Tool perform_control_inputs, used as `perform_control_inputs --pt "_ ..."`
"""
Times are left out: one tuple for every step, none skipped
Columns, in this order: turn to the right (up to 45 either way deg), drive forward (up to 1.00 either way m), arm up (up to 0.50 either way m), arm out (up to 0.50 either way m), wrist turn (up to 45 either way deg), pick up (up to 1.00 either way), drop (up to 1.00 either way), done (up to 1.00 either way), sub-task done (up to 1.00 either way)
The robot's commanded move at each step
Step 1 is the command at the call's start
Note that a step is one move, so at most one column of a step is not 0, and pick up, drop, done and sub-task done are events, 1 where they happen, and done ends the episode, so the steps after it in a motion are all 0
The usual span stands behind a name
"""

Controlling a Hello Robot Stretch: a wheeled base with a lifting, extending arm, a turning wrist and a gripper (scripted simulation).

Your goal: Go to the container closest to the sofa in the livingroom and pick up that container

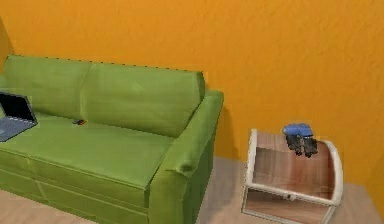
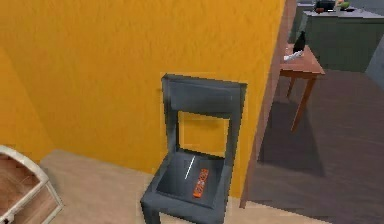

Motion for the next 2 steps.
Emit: perform_control_inputs --pt "-45.0 0.00 0.00 0.00 0.0 0.00 0.00 0.00 0.00" --pt "-45.0 0.00 0.00 0.00 0.0 0.00 0.00 0.00 0.00"
